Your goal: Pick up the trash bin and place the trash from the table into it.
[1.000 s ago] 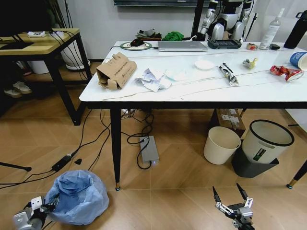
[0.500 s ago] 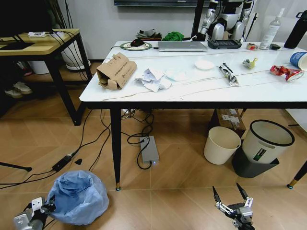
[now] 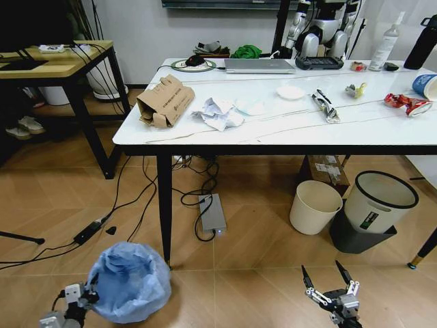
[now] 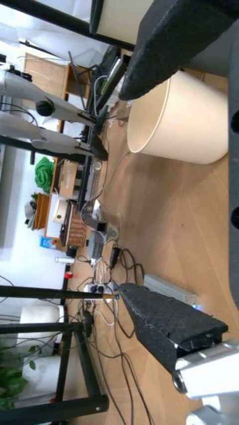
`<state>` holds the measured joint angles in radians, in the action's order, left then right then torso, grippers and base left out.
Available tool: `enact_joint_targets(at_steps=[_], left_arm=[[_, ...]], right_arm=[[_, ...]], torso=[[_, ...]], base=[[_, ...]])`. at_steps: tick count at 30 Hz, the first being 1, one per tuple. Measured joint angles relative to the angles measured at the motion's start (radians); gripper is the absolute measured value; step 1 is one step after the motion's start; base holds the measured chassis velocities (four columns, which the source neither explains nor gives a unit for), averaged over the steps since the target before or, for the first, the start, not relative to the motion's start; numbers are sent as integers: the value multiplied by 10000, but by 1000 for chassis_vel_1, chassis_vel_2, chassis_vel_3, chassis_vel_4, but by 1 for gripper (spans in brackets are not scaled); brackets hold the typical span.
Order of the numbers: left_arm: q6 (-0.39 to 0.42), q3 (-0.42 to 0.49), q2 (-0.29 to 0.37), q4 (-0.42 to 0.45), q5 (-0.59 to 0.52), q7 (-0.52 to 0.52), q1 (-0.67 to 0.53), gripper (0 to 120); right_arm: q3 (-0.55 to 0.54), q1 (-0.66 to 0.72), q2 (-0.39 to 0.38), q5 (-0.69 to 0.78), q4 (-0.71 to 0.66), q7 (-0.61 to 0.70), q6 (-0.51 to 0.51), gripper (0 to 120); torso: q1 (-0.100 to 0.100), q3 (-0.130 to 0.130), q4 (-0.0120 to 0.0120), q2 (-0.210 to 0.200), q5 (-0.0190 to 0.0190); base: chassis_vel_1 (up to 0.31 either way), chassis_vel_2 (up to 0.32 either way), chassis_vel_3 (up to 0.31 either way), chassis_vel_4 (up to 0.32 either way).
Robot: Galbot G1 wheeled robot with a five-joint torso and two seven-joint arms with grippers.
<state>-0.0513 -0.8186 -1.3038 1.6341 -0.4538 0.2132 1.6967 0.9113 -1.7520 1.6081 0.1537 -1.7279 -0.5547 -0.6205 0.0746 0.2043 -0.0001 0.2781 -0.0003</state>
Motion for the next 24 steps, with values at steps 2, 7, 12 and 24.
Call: enact_joint_targets(at_steps=[2, 7, 12, 24], left_arm=[[191, 260, -51, 767, -242, -7, 560, 0], [403, 666, -202, 2342, -662, -27, 1716, 0], [409, 1046, -342, 3641, -450, -148, 2728, 0], [298, 1139, -689, 4492, -261, -223, 2998, 0]], right_arm=[[3, -10, 0, 0, -15, 0, 1, 100], [22, -22, 0, 2, -35, -1, 13, 100], [51, -33, 0, 38, -34, 0, 47, 100], [67, -38, 0, 122, -80, 25, 138, 100]], torso=[[0, 0, 0, 0, 2], [33, 36, 1, 76, 7], [95, 198, 0, 295, 4], [256, 572, 0, 829, 3]], base=[[0, 0, 0, 0], [0, 0, 0, 0], [0, 0, 0, 0], [0, 0, 0, 0]])
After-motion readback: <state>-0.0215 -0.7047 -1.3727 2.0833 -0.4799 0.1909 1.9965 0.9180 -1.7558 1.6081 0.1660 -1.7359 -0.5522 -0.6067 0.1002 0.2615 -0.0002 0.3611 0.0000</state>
